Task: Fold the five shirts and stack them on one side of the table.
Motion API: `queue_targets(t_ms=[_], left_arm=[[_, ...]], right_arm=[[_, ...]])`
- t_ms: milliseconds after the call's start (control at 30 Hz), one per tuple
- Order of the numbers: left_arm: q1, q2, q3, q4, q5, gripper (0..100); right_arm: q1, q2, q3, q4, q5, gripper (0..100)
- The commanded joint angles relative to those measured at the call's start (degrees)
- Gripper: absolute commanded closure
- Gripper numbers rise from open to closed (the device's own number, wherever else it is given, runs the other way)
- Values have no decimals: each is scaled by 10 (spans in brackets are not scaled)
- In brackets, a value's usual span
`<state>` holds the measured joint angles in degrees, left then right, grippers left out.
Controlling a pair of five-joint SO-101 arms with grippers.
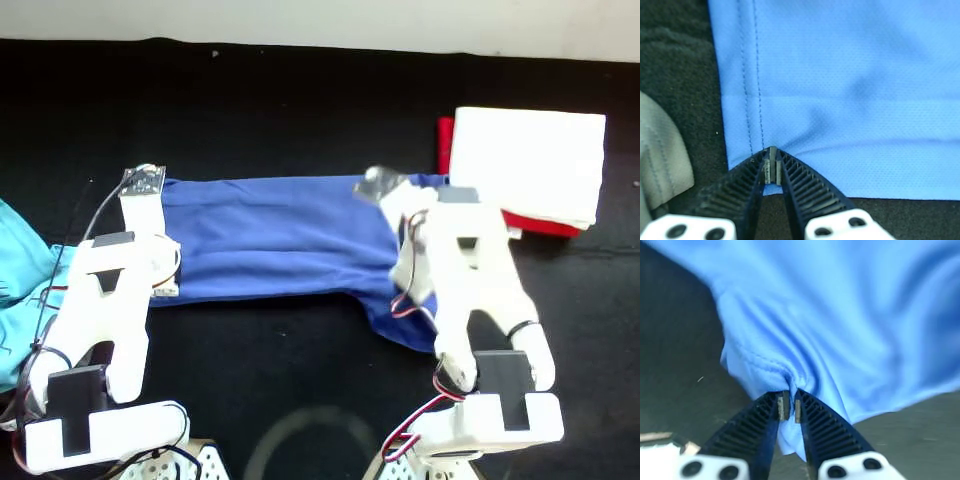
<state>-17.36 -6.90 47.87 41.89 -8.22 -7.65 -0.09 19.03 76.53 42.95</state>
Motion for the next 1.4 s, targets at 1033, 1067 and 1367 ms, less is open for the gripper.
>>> queue_targets(t_ms=[1033,1067,1367], left_arm=[[6,0,4,-9,4,992],[6,0,4,-9,4,992],[6,0,4,-9,4,992]], right_arm=[[25,487,-759,80,-95,804],[28,489,-777,95,-95,804],[19,488,-904,247,-94,861]])
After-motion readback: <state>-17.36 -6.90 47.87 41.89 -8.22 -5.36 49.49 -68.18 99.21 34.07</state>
